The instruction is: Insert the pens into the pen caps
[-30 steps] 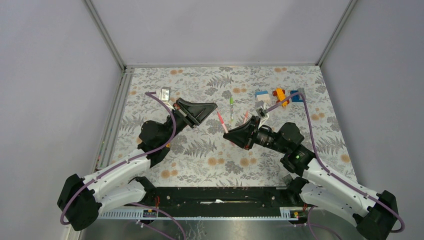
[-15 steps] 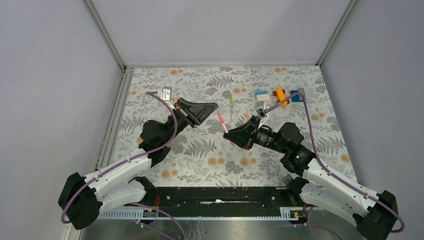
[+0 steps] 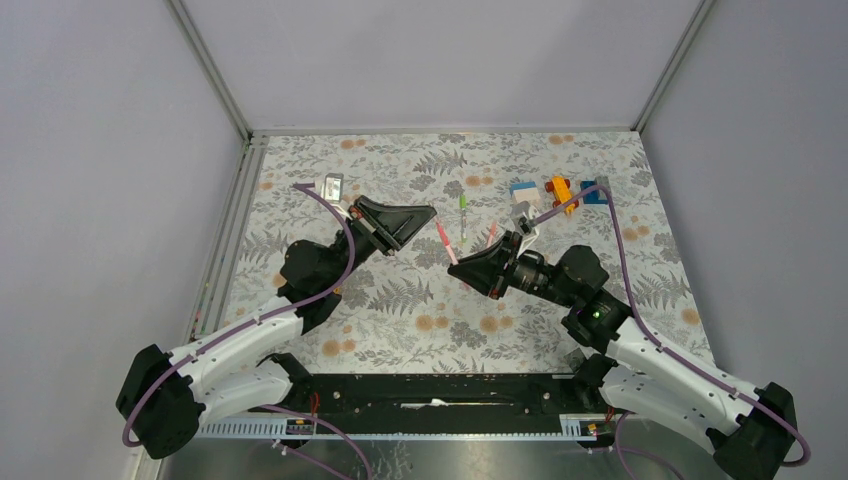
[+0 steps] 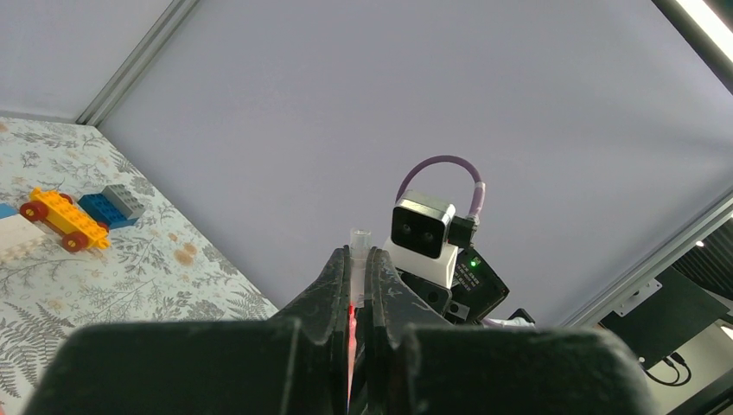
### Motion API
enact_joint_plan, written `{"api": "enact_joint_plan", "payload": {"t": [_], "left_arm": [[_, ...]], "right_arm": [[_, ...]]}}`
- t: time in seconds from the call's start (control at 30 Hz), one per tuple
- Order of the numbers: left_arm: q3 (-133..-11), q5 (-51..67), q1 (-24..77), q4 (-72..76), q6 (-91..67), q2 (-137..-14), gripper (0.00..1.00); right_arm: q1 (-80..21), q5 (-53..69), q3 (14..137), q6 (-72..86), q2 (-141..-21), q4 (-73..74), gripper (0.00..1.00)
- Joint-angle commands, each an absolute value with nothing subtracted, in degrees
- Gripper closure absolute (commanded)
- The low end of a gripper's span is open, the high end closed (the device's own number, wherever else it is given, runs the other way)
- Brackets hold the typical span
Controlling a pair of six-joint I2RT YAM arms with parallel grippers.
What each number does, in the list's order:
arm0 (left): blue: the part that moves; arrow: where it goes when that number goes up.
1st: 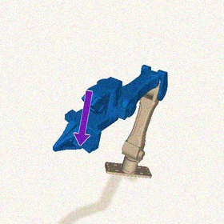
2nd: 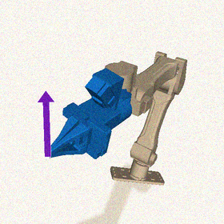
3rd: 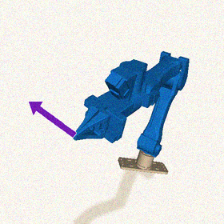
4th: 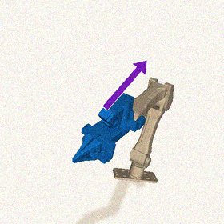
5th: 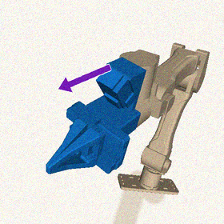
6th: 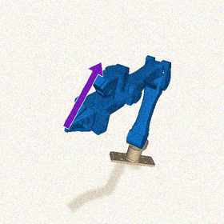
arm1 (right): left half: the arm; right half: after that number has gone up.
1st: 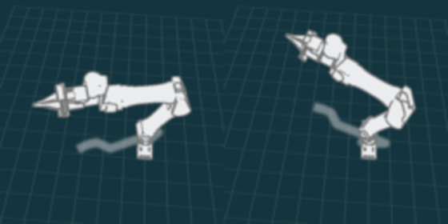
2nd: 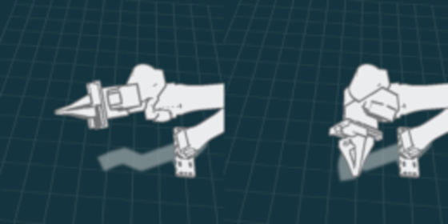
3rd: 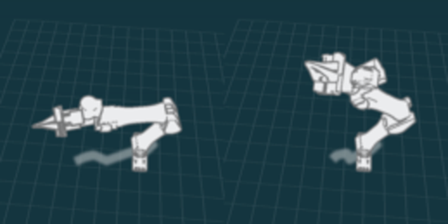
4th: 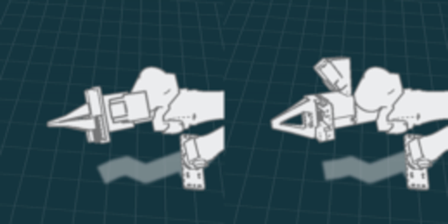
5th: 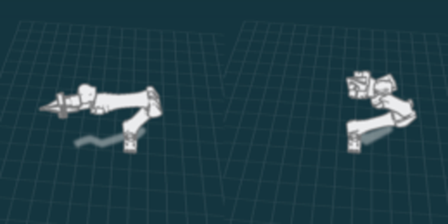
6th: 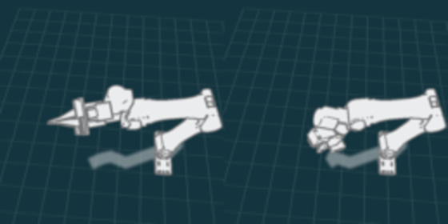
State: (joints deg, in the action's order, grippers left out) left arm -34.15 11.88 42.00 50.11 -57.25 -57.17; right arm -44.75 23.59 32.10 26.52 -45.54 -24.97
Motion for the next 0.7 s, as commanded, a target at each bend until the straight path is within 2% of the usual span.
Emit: {"api": "enact_joint_plan", "payload": {"t": [0.0,0.67], "left_arm": [[-34.88,12.83,41.72,53.99,-57.64,-57.13,1.00],[-34.71,13.46,41.74,55.17,-58.27,-58.71,1.00]], "right_arm": [[-45.34,22.40,35.24,25.33,-44.39,-25.41,1.00],[-45.40,21.61,35.61,25.23,-44.42,-25.31,1.00]]}}
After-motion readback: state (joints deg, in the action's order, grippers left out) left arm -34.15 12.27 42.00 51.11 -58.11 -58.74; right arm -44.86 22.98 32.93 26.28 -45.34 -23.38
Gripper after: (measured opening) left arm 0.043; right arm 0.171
